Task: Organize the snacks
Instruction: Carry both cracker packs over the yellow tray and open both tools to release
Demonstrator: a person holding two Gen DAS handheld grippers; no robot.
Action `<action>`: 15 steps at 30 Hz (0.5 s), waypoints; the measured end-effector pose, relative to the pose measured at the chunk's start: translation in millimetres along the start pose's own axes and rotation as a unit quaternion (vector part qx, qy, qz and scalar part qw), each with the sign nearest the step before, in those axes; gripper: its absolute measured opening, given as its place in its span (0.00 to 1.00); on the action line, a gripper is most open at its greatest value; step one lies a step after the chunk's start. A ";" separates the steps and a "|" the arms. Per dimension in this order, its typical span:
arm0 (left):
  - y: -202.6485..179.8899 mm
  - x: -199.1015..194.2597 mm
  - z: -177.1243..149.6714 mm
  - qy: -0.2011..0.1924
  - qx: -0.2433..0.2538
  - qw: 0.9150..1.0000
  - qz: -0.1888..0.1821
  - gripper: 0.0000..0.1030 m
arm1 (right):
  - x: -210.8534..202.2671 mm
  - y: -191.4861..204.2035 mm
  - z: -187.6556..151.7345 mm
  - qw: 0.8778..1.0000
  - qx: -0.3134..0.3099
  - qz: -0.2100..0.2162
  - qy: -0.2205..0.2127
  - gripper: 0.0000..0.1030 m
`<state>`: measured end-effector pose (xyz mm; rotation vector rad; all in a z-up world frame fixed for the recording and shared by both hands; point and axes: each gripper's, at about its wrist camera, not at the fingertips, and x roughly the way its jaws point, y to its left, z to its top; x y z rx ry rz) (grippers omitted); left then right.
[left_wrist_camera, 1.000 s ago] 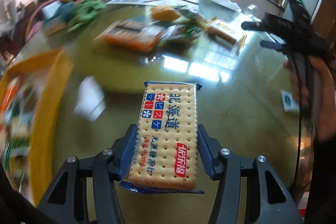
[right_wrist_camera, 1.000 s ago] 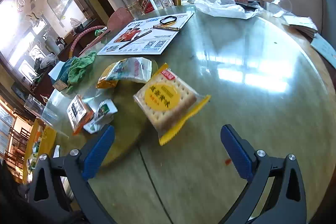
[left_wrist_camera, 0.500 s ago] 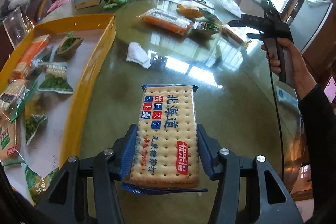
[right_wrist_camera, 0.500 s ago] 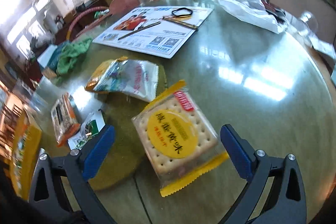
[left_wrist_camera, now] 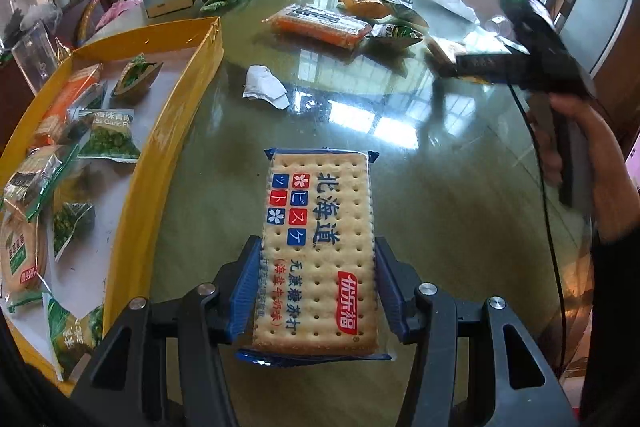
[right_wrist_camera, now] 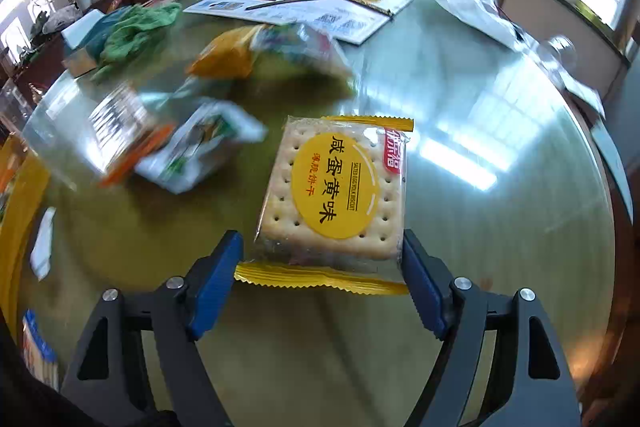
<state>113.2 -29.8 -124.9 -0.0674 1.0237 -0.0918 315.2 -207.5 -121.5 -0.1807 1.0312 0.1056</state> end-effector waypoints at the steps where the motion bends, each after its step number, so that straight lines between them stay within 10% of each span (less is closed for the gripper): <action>1: -1.0 -0.3 -1.0 0.000 0.002 1.000 0.003 0.52 | -6.9 3.7 -11.6 1.000 0.002 -0.002 -0.002 0.76; 15: -11.5 5.5 -4.8 -0.008 0.032 0.998 0.045 0.57 | -85.6 54.0 -147.4 0.999 0.018 -0.013 -0.046 0.76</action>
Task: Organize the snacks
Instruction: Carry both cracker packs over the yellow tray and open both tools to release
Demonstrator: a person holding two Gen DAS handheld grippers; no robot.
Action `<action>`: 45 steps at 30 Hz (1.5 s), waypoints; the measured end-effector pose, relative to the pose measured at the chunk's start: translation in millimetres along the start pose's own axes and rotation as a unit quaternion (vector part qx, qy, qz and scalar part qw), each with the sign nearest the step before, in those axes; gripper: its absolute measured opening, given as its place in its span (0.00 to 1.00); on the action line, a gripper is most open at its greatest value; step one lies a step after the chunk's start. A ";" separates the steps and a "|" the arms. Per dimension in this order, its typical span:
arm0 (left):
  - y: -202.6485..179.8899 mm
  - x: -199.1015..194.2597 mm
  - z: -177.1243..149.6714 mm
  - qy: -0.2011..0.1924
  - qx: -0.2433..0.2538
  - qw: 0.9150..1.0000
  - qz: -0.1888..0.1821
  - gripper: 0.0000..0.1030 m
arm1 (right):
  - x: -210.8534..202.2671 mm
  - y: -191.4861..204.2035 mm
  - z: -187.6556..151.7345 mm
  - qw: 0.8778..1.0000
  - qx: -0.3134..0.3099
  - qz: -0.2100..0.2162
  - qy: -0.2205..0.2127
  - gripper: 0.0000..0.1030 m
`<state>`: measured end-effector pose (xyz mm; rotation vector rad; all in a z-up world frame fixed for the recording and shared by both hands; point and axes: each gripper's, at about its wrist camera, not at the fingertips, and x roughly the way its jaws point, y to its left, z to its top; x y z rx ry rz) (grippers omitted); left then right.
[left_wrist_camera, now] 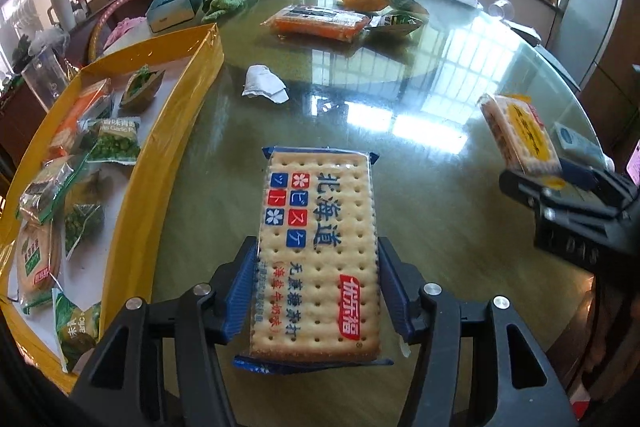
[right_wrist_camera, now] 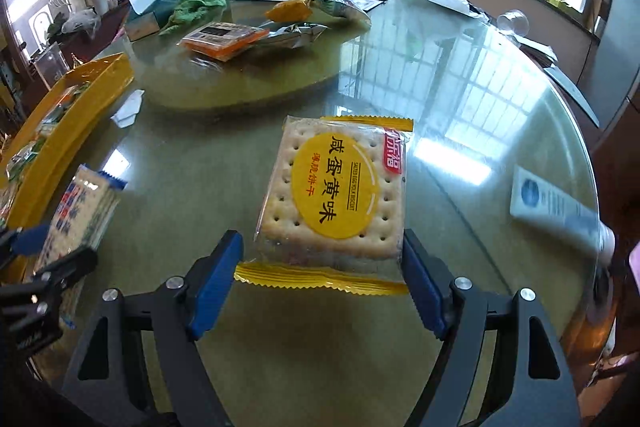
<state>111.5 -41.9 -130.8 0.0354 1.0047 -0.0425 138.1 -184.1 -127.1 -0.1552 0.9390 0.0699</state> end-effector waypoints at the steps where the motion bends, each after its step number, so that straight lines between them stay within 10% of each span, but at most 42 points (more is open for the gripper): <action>1: 0.0 0.9 1.3 0.000 0.000 1.000 0.001 0.59 | -0.6 1.2 -1.3 1.000 0.001 -0.002 -0.002 0.76; 7: 4.1 8.0 9.9 -0.002 -0.006 1.000 0.003 0.67 | -2.8 1.0 -3.3 1.000 0.015 0.005 -0.010 0.76; 14: 1.5 4.4 6.7 -0.022 0.006 1.000 0.003 0.53 | -5.9 -5.6 -2.7 0.998 0.041 0.035 -0.012 0.72; 31: 21.6 -47.1 -1.3 -0.053 -0.050 0.994 -0.082 0.52 | 2.0 12.5 2.3 1.000 0.005 -0.007 -0.010 0.71; 45: 65.2 -91.1 -2.5 -0.086 -0.111 0.984 -0.114 0.53 | -28.8 27.0 3.7 0.994 0.047 0.088 -0.052 0.60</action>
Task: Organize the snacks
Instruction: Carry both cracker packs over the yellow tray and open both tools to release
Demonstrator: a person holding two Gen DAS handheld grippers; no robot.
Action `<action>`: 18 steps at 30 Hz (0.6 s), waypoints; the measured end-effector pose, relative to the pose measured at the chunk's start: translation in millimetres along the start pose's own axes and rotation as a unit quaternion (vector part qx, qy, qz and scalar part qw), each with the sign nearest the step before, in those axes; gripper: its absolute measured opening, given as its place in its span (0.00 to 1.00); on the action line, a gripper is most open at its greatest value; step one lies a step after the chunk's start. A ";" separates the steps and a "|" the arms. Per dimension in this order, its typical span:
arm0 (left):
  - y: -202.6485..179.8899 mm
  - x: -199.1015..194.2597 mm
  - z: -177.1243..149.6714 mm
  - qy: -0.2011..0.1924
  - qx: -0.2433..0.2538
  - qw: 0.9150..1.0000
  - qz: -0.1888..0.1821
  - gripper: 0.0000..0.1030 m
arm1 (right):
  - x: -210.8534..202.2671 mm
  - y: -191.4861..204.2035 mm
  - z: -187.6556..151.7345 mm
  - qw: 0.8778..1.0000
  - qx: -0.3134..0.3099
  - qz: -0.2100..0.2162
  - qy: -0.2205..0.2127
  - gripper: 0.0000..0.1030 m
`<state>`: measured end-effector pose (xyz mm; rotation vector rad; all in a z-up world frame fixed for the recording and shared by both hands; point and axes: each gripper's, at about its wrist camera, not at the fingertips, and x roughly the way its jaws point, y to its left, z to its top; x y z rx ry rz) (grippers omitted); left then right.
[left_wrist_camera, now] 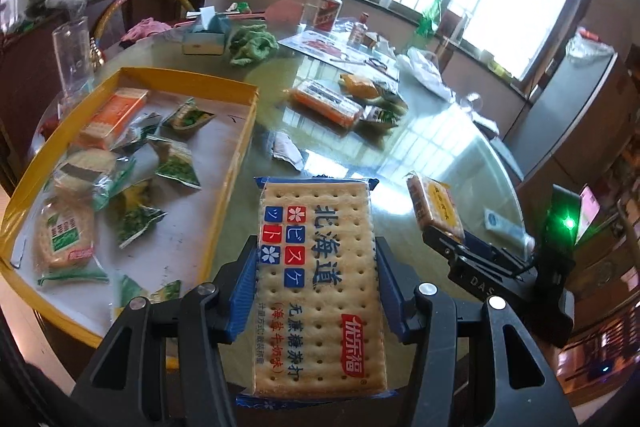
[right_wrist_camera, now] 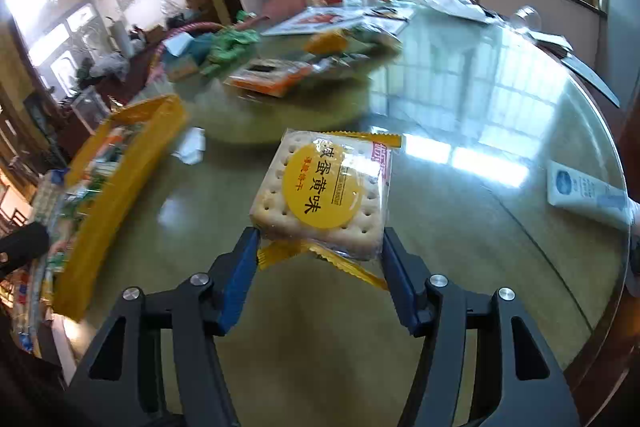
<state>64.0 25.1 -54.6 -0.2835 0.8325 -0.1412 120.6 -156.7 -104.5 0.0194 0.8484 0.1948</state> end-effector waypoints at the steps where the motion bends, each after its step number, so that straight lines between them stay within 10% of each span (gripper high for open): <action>1: 3.2 -4.2 1.5 -0.003 -0.004 1.000 0.000 0.52 | -4.0 5.0 1.2 1.000 -0.003 0.007 -0.006 0.60; 18: 110.9 -49.9 24.3 -0.064 -0.101 0.989 0.088 0.53 | -9.9 162.6 34.1 0.978 -0.100 0.183 -0.029 0.59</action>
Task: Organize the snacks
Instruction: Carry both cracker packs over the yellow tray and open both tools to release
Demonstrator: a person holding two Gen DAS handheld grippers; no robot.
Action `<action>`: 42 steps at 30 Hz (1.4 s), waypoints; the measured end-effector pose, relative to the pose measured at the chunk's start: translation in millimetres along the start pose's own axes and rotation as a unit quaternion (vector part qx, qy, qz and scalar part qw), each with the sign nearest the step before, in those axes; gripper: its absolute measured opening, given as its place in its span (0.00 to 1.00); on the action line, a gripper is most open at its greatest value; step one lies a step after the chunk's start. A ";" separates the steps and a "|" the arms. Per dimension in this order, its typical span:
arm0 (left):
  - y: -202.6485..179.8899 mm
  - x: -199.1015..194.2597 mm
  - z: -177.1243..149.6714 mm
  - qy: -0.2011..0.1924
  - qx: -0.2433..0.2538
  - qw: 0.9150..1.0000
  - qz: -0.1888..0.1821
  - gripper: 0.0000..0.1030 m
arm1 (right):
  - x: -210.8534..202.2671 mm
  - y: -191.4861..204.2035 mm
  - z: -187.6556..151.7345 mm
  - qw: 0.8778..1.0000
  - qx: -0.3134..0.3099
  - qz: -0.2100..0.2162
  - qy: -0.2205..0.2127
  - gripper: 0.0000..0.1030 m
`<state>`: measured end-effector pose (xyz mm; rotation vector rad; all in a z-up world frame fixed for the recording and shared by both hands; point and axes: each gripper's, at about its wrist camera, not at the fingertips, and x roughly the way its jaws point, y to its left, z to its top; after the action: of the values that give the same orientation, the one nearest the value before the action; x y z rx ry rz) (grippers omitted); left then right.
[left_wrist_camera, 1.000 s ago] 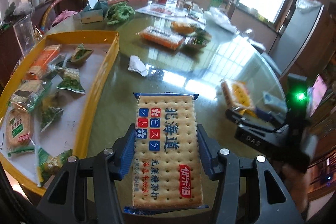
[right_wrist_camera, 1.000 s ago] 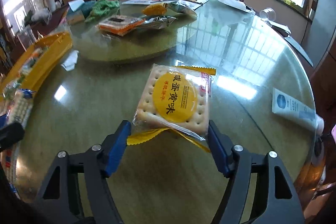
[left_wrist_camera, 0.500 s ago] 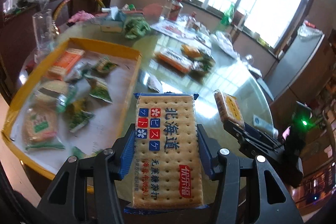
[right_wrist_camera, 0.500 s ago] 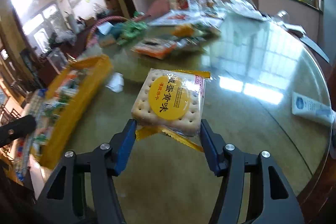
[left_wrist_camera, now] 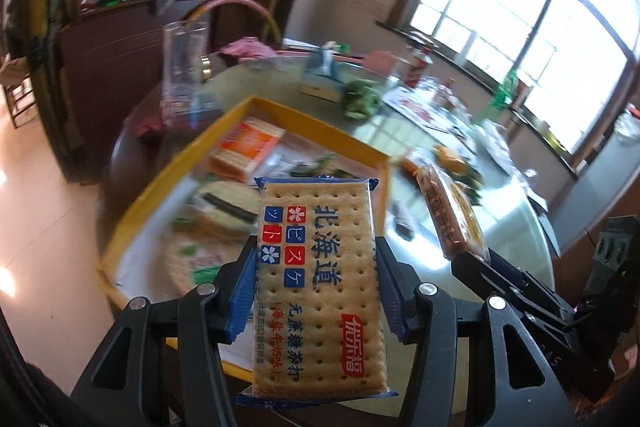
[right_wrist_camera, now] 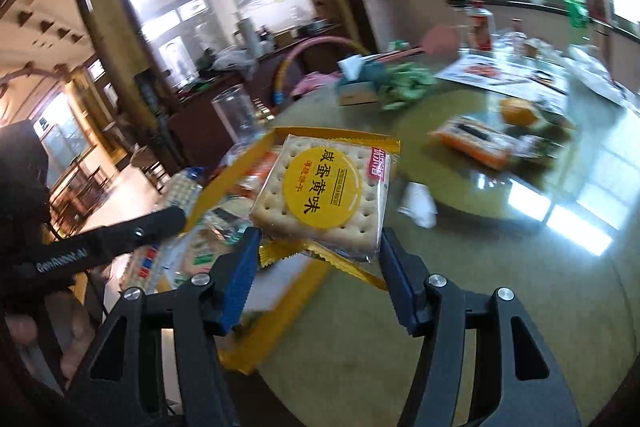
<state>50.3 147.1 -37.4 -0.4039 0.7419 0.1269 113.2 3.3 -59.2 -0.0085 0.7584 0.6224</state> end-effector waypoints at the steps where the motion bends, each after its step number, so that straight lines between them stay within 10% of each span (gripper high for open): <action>1: 6.2 2.4 0.8 0.000 -0.004 1.000 0.007 0.53 | 7.0 5.9 1.9 1.000 -0.005 0.005 0.003 0.59; 25: 67.2 52.2 -0.1 0.039 -0.028 0.995 0.088 0.60 | 104.4 35.5 7.7 0.997 -0.015 0.027 0.076 0.66; 31: 59.5 34.1 -0.1 0.001 -0.027 0.995 0.096 0.81 | 87.4 28.1 10.9 0.998 0.006 0.038 0.056 0.76; 42: 26.1 7.4 6.1 -0.039 0.005 0.986 0.164 0.81 | 22.9 14.1 17.8 1.000 -0.011 -0.006 -0.028 0.85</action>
<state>52.9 173.3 -46.6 -0.2629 0.7279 0.4470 129.8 30.8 -57.9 -0.0162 0.6966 0.6174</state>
